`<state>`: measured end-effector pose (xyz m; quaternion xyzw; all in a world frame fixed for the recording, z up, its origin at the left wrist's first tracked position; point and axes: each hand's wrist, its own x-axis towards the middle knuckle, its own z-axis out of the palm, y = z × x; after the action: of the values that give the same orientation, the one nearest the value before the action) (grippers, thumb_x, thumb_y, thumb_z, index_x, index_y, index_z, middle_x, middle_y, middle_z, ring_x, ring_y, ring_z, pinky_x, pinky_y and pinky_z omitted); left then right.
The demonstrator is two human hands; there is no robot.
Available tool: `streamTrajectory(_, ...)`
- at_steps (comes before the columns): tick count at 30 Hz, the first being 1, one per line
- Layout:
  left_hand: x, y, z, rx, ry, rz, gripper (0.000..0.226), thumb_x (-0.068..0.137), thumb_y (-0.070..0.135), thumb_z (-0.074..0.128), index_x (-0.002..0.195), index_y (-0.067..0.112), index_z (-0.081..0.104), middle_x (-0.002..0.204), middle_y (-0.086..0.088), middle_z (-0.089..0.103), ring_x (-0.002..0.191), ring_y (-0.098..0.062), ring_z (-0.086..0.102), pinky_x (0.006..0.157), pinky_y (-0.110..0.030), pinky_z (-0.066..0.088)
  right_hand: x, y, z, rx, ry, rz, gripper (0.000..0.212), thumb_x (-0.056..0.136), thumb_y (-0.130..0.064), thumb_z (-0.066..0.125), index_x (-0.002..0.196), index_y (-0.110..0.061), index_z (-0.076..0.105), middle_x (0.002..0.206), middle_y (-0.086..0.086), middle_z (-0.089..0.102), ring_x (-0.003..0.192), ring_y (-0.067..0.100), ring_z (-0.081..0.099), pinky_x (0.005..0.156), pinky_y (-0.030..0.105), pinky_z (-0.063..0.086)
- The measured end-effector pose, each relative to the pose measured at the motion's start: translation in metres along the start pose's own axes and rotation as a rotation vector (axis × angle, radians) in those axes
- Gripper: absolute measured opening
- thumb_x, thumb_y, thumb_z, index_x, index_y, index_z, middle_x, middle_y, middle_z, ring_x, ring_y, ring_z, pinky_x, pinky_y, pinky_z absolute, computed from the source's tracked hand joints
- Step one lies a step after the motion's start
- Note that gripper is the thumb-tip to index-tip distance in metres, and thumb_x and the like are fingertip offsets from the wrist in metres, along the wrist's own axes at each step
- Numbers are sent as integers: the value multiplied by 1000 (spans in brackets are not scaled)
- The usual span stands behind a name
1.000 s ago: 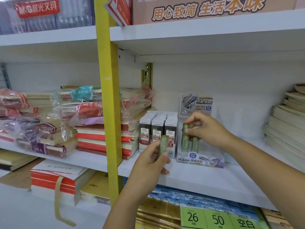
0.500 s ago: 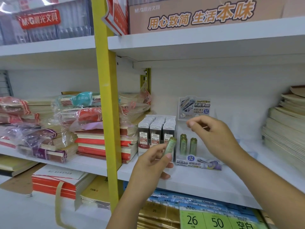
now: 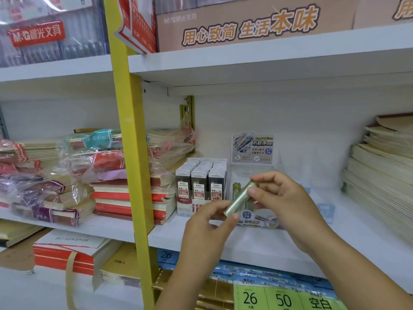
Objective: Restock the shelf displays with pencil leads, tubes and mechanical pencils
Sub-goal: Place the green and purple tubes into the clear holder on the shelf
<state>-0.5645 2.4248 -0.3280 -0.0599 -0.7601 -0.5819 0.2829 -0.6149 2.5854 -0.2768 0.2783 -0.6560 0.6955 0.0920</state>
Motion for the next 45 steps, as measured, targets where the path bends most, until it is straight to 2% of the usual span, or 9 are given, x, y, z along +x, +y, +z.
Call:
streamTrajectory(3, 0, -5, 6, 347, 7, 149, 39, 92, 42, 66, 128, 51, 56, 119, 39, 51, 115, 18, 41, 95, -5, 34, 6, -3, -7, -119, 211, -215, 25, 87, -11, 67, 96, -34, 63, 95, -9, 71, 89, 9, 69, 75, 22, 54)
streamTrajectory(7, -1, -15, 11, 622, -56, 273, 49, 100, 44, 49, 148, 40, 39, 140, 30, 36, 122, 20, 13, 99, 3, 7, 12, 6, -7, -344, 298, -359, 33, 92, -11, 62, 97, -42, 54, 100, -19, 67, 96, -5, 63, 81, 6, 46)
streamTrajectory(9, -2, -21, 11, 661, -72, 291, 48, 102, 45, 45, 149, 39, 37, 146, 24, 38, 126, 14, 17, 104, -4, 9, 15, 16, -5, -402, 263, -308, 31, 92, -11, 61, 96, -40, 52, 100, -20, 65, 93, -8, 63, 78, 4, 44)
streamTrajectory(12, 0, -27, 9, 683, -90, 302, 46, 102, 44, 44, 148, 36, 42, 146, 20, 42, 133, 3, 27, 113, -17, 22, 19, 27, -5, -440, 205, -218, 24, 93, -14, 61, 95, -36, 54, 96, -17, 67, 89, -4, 65, 81, 19, 50)
streamTrajectory(16, 2, -29, 8, 707, -104, 297, 46, 102, 45, 44, 147, 36, 44, 146, 21, 41, 133, 2, 29, 108, -14, 17, 26, 32, -7, -472, 154, -143, 16, 93, -16, 62, 99, -32, 61, 96, -13, 68, 90, 8, 66, 88, 38, 54)
streamTrajectory(20, 3, -30, 6, 704, -112, 293, 46, 102, 44, 45, 147, 37, 43, 146, 23, 40, 132, 3, 29, 106, -13, 16, 30, 34, -5, -402, 147, -142, 21, 92, -12, 62, 96, -33, 64, 96, -10, 70, 92, 11, 67, 89, 43, 55)
streamTrajectory(36, 2, -32, 6, 701, -128, 283, 45, 101, 45, 46, 145, 39, 44, 145, 26, 39, 129, 5, 33, 108, -18, 26, 31, 42, -5, -435, 141, -192, 21, 91, -11, 63, 95, -31, 66, 92, -12, 70, 91, 12, 67, 86, 43, 56)
streamTrajectory(41, 3, -32, 5, 697, -131, 289, 45, 101, 45, 46, 146, 38, 43, 145, 26, 39, 129, 5, 33, 111, -22, 30, 31, 40, -4, -486, 87, -146, 27, 96, -18, 56, 89, -42, 66, 88, -26, 68, 83, -3, 65, 80, 24, 55)
streamTrajectory(45, 3, -32, 4, 700, -147, 277, 45, 101, 44, 46, 146, 38, 43, 147, 26, 38, 131, 4, 33, 111, -21, 28, 31, 38, -6, -568, 22, -42, 24, 100, -27, 48, 92, -41, 66, 88, -27, 67, 84, -7, 62, 81, 22, 50)
